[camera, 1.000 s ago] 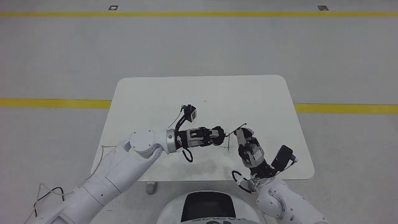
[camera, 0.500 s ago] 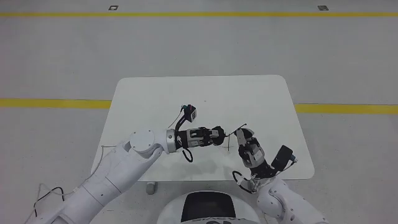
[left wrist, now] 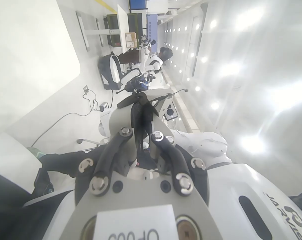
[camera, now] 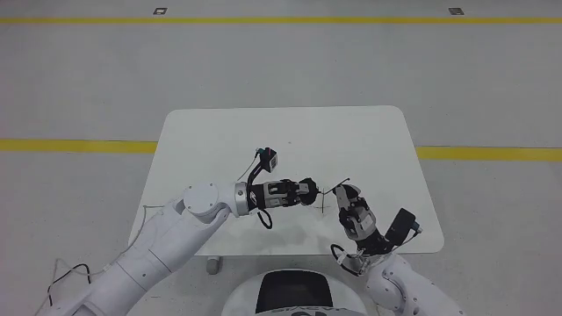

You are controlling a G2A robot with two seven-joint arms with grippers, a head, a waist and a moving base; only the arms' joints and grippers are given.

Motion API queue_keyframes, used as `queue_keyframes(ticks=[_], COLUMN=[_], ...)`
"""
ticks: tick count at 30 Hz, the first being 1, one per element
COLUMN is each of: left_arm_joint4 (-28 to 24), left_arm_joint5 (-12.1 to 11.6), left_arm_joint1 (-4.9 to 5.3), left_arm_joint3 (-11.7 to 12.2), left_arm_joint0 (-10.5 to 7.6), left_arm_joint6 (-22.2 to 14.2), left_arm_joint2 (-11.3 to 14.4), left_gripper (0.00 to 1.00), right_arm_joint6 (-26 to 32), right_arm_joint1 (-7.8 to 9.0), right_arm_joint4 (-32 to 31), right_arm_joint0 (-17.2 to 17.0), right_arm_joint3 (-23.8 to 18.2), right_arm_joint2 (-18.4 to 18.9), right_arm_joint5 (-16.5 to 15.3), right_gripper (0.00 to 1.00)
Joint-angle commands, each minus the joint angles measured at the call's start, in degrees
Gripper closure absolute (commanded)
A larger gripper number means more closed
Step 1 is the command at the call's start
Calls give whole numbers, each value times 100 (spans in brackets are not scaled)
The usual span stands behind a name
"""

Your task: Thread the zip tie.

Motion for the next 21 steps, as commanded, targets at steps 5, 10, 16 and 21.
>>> queue_keyframes(ticks=[5,10,16,21], left_arm_joint4=[0,0,0,0], left_arm_joint5=[0,0,0,0], left_arm_joint1=[0,0,0,0], left_arm_joint3=[0,0,0,0], left_arm_joint0=[0,0,0,0], left_arm_joint6=[0,0,0,0], left_arm_joint2=[0,0,0,0], left_gripper=[100,100,100,100], right_arm_joint6=[4,45,93,119], right_arm_joint1=[4,-22,-83,-135], right_arm_joint4=[55,153,191,196], right_arm_joint0=[-15,9,26,17], right_arm_joint3=[5,-7,-14,-11], right_arm_joint2=[34,5,-21,-33], right_arm_joint5=[0,0,29,115], right_gripper=[100,100,100,100])
